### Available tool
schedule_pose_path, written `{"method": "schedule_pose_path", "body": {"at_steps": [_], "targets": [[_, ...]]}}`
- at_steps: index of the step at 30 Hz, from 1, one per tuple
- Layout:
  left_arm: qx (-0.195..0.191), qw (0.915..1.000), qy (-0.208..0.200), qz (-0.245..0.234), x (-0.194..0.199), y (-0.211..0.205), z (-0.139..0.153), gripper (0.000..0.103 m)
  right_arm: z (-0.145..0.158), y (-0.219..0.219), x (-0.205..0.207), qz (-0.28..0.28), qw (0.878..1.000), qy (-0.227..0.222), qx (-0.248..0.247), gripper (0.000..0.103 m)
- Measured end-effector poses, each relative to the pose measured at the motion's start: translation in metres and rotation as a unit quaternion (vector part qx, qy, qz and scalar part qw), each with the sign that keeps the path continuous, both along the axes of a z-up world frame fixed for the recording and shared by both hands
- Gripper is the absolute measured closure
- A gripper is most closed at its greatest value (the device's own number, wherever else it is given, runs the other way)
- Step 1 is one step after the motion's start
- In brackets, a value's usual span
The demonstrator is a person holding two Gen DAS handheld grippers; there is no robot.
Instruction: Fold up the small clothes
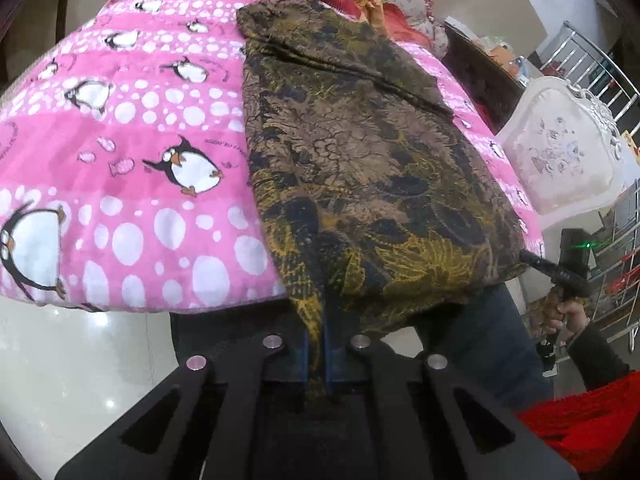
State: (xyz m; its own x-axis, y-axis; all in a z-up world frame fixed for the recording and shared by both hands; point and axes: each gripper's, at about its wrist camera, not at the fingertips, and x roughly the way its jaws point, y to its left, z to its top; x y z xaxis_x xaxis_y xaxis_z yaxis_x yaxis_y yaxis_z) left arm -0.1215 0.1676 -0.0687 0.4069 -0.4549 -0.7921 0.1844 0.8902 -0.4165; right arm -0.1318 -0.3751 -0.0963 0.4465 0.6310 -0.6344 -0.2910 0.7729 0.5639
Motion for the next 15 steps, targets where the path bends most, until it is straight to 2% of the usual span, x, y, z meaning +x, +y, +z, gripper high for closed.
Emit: {"method": "schedule_pose_path", "body": {"at_steps": [3,6,7,9,10,12,15], "targets": [[0.005,1.0,0.006,0.003,0.001,-0.004,-0.003,0.098,-0.003,0.002,-0.004,0.018,0.999,-0.001,0.044,0.08],[-0.002,0.9999,0.01,0.009,0.002,-0.003,-0.002,0.098,-0.009,0.0,-0.002,0.006,0.999,0.006,0.051,0.079],[-0.004,0.9999,0.01,0.01,0.001,-0.003,-0.002,0.098,-0.013,0.0,-0.002,-0.003,0.998,0.012,0.067,0.077],[-0.009,0.9998,0.008,0.014,-0.001,-0.001,0.001,0.099,-0.01,0.002,-0.003,0.007,0.997,0.003,0.078,0.074],[-0.016,0.9997,0.005,0.019,-0.003,0.001,0.004,0.099,-0.007,0.004,-0.005,0.021,0.996,0.002,0.09,0.077],[-0.041,0.9988,0.0,0.028,-0.007,0.009,0.01,0.1,0.0,0.007,-0.007,0.035,0.995,-0.001,0.094,0.092],[-0.065,0.9974,-0.009,0.028,-0.015,0.017,0.023,0.101,0.033,0.016,-0.018,0.048,0.994,-0.04,0.086,0.093]]}}
